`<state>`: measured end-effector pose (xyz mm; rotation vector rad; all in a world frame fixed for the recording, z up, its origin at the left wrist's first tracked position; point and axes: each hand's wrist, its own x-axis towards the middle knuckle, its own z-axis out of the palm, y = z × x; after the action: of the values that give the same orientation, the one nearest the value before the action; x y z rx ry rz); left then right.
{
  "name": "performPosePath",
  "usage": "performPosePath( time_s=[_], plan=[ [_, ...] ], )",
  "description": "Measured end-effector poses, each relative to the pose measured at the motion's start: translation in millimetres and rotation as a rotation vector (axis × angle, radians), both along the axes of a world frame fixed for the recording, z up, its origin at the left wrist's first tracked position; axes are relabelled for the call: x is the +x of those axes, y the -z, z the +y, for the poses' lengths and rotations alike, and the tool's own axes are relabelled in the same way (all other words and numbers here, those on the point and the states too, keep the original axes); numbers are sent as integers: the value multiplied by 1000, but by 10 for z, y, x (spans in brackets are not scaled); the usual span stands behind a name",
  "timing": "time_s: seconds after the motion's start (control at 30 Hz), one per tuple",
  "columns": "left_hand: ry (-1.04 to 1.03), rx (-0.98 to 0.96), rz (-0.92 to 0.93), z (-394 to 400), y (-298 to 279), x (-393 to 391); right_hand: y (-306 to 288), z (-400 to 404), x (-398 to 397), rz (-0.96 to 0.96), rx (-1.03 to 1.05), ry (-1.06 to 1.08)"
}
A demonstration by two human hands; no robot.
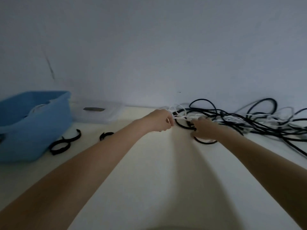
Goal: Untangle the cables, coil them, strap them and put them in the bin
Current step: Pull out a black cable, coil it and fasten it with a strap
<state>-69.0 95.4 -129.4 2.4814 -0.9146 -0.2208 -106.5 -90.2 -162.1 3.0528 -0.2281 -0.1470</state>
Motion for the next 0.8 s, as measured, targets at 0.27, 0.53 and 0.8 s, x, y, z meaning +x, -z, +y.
performPosePath(
  time_s=[0.27, 0.53, 0.8],
  plan=[
    [48, 89, -207, -849, 229, 16, -82, -408, -434, -64, 296, -192],
    [137, 67, -235, -1508, 385, -147, -122, -1210, -438, -338, 201, 176],
    [160, 201, -152, -1640, 341, -150, -197, -1608, -541, -400, 201, 246]
  ],
)
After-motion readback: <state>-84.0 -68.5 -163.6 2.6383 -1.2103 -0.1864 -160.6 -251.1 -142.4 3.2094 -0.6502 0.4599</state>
